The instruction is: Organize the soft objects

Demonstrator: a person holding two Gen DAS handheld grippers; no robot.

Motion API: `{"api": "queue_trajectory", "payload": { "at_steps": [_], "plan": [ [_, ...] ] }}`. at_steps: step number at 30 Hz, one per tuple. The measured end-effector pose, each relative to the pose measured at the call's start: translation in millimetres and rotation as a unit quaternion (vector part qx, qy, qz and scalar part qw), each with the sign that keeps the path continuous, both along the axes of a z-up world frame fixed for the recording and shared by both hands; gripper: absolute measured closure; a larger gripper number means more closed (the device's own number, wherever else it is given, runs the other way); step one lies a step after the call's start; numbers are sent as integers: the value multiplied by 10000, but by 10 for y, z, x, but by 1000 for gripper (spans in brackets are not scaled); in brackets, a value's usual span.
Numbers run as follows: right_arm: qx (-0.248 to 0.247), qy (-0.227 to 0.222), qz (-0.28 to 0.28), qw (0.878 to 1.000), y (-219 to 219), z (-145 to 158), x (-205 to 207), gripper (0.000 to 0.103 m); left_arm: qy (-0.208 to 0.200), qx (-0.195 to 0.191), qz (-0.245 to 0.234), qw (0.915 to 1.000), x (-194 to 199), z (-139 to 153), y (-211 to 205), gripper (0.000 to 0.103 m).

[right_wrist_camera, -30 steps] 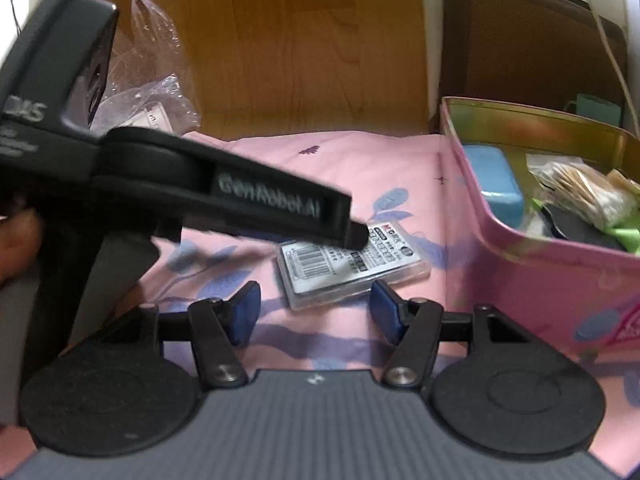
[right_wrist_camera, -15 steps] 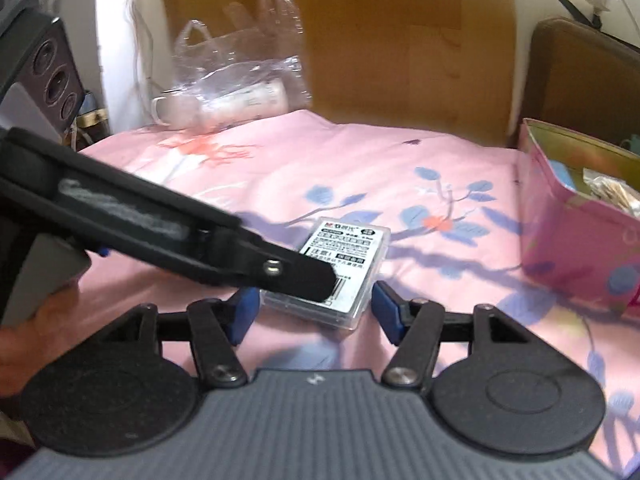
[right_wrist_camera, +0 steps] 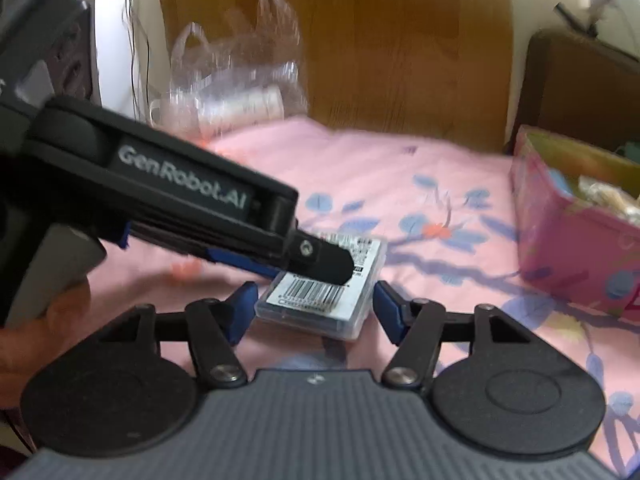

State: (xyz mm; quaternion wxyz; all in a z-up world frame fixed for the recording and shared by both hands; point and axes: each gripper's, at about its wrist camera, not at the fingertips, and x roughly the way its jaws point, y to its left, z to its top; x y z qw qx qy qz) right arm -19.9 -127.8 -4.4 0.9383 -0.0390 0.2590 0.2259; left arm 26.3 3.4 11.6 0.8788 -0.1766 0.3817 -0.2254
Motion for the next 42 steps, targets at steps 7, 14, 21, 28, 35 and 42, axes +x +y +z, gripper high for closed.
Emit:
{"api": "queue_trajectory", "payload": {
  "at_steps": [7,14,21,28,35,42],
  "plan": [
    [-102,-1422,-584,9881,-255,345,-172,37,-793,28,-398,9961,92,590,-443,52],
    [-6,-1945,-1449,9701,-925,543,27,37,-1255,206,-1046,9863,473,877,-1332,52],
    [-44,-1945,-2262,9544,-1588,423,527,36,-1186,419,-1435,9816,1081,727,-2195,24],
    [575,-1580,-3100,9357,-2141,216,800,23,-1220,885,-815,9852,1227,446,-2387,17],
    [334,-1740,-2978,9381,-2063,236,729,22,-1458,1099,-481,9820,968,549,-2266,15],
    [210,-1765,-3072,9349,-2033,223,739,22,-1583,1387,-19,9776,764,755,-1970,13]
  ]
}}
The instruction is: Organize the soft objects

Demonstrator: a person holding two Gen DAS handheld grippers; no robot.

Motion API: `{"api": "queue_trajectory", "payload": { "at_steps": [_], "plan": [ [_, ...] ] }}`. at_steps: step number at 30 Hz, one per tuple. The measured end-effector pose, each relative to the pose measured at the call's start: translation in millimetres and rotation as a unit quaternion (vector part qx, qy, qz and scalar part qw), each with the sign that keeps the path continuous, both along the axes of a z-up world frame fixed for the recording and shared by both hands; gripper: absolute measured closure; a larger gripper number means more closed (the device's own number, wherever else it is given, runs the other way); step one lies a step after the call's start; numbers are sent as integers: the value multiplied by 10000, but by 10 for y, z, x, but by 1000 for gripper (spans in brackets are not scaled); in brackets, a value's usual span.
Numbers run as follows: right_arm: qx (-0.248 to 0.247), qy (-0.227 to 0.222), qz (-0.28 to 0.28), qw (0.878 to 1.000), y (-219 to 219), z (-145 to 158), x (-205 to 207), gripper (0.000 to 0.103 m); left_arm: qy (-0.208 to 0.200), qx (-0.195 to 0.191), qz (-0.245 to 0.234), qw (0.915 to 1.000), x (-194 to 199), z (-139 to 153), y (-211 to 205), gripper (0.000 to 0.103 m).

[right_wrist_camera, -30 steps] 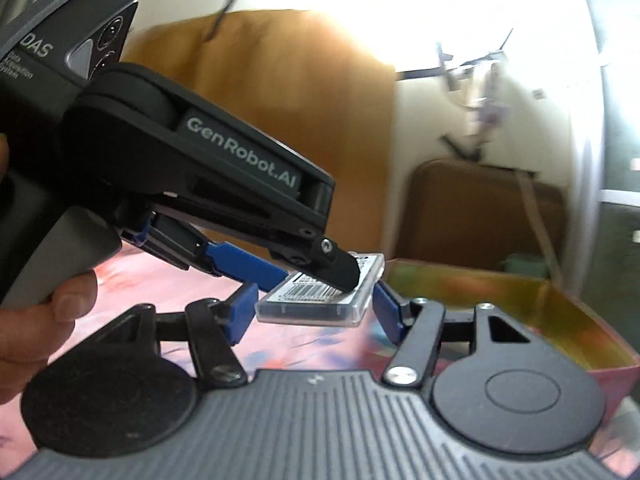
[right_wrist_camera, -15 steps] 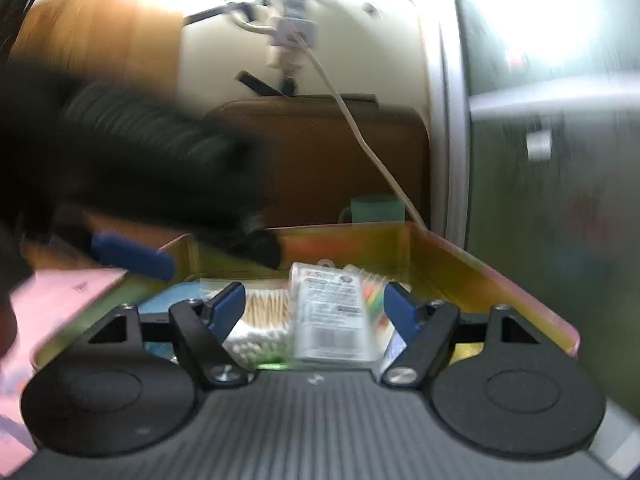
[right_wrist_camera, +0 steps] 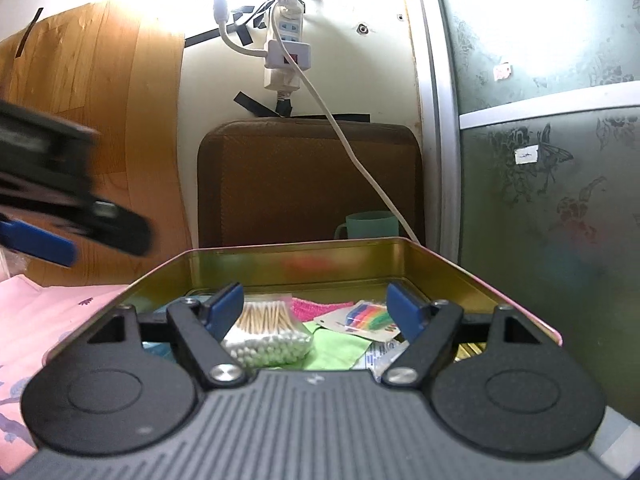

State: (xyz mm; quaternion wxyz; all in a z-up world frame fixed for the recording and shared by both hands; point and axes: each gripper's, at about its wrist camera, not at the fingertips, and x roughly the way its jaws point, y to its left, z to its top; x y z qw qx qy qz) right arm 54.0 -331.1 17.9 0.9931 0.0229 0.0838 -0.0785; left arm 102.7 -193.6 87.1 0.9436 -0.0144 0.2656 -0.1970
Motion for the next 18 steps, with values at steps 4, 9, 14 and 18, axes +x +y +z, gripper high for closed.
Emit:
{"api": "queue_trajectory", "payload": {
  "at_steps": [4,9,14,18],
  "plan": [
    [74,-11,-27,10000,41,23,-47,22,48,150,207,9997,-179,-9,283,9],
    [288,-139,19,9995,240,79,-414,22,170,342,354,9986,-388,-124,565,7],
    [608,-171,199,9978,420,144,-804,15,184,490,414,9978,-595,-224,757,0],
    [756,-114,249,9968,551,231,-1026,15,157,583,527,9968,-771,-273,905,0]
  ]
}}
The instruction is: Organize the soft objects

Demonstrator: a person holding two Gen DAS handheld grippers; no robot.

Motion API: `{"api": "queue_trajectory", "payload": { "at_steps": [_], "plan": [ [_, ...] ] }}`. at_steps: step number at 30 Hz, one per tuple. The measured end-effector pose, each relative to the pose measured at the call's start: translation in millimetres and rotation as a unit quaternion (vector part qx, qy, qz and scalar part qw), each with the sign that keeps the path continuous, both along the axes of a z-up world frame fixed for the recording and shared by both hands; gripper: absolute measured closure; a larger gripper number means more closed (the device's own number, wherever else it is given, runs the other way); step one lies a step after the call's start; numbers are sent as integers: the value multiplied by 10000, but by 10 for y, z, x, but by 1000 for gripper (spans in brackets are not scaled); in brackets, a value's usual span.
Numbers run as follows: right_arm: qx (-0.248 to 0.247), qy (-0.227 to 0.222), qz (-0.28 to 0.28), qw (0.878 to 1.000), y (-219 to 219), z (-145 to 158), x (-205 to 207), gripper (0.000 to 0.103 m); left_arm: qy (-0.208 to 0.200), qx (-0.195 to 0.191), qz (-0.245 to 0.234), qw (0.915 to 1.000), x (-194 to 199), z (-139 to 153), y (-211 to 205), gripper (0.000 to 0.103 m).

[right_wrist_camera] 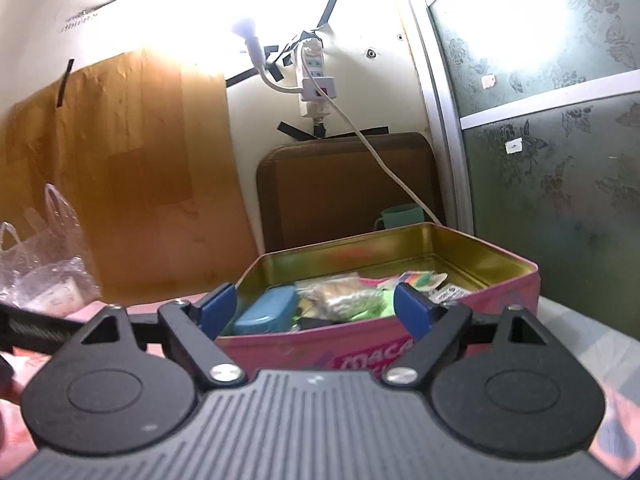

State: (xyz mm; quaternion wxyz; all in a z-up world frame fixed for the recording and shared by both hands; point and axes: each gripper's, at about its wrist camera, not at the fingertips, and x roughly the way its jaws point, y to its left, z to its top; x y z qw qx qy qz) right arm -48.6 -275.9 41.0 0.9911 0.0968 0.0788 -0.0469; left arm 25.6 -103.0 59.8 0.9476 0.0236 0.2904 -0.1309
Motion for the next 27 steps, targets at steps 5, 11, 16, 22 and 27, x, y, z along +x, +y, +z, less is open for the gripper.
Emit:
{"api": "queue_trajectory", "payload": {
  "at_steps": [5,11,16,22,27],
  "plan": [
    [341,132,51,9993,118,61,-218,0,106,64,84,9999,-181,-98,149,0],
    [548,420,151,9975,265,54,-401,0,81,130,94,9998,-396,-229,272,0],
    [578,522,253,9966,432,97,-498,0,-145,61,169,9997,-546,-273,368,0],
    [528,521,324,9967,566,145,-555,0,-281,56,173,9994,-631,-275,439,0],
    [605,559,399,9958,563,141,-550,0,-299,244,145,9991,-672,-277,425,0]
  ]
}}
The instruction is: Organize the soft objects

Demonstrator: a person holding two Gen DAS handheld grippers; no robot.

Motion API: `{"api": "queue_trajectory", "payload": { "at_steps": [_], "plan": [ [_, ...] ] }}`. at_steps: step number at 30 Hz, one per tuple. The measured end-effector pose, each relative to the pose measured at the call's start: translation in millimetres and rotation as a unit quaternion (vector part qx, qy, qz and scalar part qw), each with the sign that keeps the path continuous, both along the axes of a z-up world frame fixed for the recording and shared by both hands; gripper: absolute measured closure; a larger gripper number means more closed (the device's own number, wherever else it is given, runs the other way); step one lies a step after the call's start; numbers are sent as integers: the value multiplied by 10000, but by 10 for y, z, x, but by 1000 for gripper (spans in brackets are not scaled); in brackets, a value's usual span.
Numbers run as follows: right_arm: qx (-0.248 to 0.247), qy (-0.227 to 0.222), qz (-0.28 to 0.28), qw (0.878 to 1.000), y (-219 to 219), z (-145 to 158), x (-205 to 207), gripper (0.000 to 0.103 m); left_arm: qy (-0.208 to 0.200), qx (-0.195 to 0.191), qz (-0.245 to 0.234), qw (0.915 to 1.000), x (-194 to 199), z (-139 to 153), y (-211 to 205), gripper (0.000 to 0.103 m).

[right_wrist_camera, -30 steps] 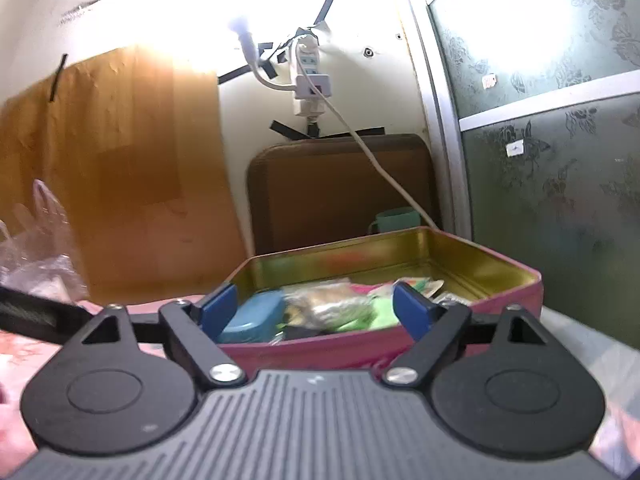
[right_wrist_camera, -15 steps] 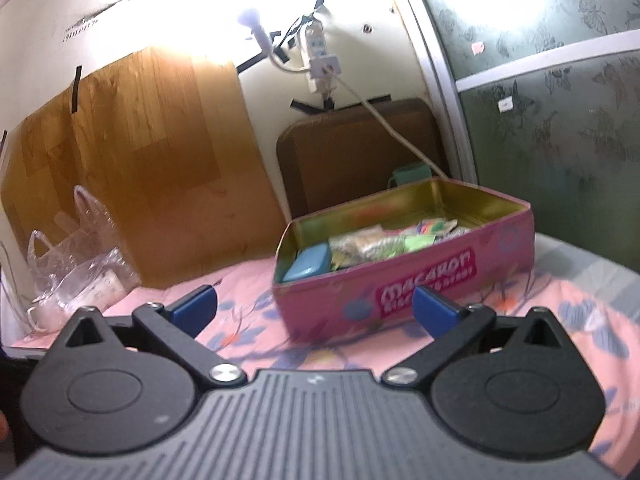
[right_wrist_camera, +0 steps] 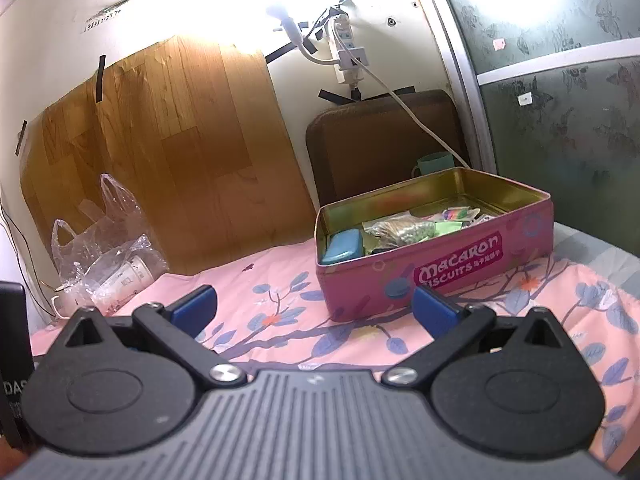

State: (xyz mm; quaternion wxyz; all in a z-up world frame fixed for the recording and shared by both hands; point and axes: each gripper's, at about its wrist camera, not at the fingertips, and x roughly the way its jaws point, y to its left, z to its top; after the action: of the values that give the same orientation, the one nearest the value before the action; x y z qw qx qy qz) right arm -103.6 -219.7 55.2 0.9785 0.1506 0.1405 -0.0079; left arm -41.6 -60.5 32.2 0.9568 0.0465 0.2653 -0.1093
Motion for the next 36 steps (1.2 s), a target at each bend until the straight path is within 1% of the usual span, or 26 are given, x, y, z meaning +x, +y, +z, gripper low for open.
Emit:
{"api": "queue_trajectory", "payload": {
  "at_steps": [5,9,14,19,22,26,36],
  "plan": [
    [42,-4,-13,10000,-34,-4,0,0,59,33,-98,9999,-24,-24,-31,0],
    [117,9,-50,9999,-76,-16,7,0,-8,186,-41,9998,-28,-29,-62,0],
    [199,49,-68,9998,-124,-41,29,0,-26,219,1,9998,-16,-27,-48,0],
    [275,91,-90,9995,-168,-65,50,0,-253,450,200,9985,-18,1,-47,0],
    [309,97,-118,9994,-162,-75,48,0,-300,538,280,9977,-10,14,-46,0],
    [295,72,-155,9994,-152,-84,37,0,-413,747,409,9955,-30,14,-81,0],
    [362,72,-255,9990,-133,-105,16,0,-462,835,421,9945,-37,7,-67,0]
  ]
}}
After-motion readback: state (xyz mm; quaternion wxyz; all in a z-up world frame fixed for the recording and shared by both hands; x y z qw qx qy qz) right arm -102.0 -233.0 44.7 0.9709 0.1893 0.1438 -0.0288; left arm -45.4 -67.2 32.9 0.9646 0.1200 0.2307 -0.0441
